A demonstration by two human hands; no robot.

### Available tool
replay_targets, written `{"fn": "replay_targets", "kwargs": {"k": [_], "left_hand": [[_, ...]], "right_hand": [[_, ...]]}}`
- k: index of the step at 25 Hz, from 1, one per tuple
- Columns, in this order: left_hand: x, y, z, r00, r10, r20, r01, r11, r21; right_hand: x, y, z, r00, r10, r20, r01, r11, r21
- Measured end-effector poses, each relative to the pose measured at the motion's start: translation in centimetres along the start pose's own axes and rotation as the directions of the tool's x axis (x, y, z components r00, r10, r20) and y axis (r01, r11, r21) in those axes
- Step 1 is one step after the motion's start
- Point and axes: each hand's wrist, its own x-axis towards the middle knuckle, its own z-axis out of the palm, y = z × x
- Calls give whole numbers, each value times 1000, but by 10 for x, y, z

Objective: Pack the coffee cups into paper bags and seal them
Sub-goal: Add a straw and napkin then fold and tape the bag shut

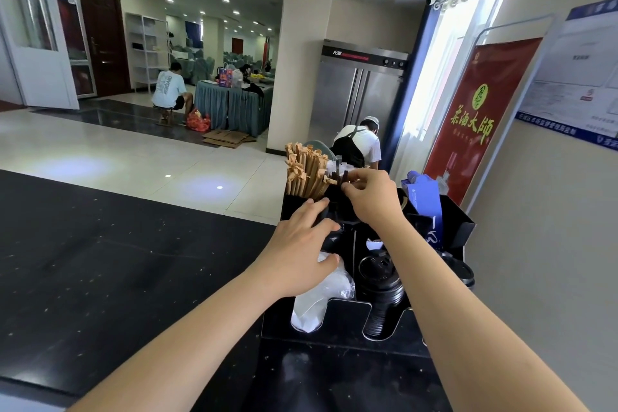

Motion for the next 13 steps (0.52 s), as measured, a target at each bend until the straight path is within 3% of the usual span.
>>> {"fn": "replay_targets", "kwargs": {"k": [4,13], "left_hand": [[-1,-1,1,1000,-9,24,9,1000,6],[0,2,-1,999,-25,38,26,1000,-17]], "right_hand": [[0,0,-5,996,-4,-89,10,998,66],[1,-1,-16,993,25,-112,7,962,273]]}}
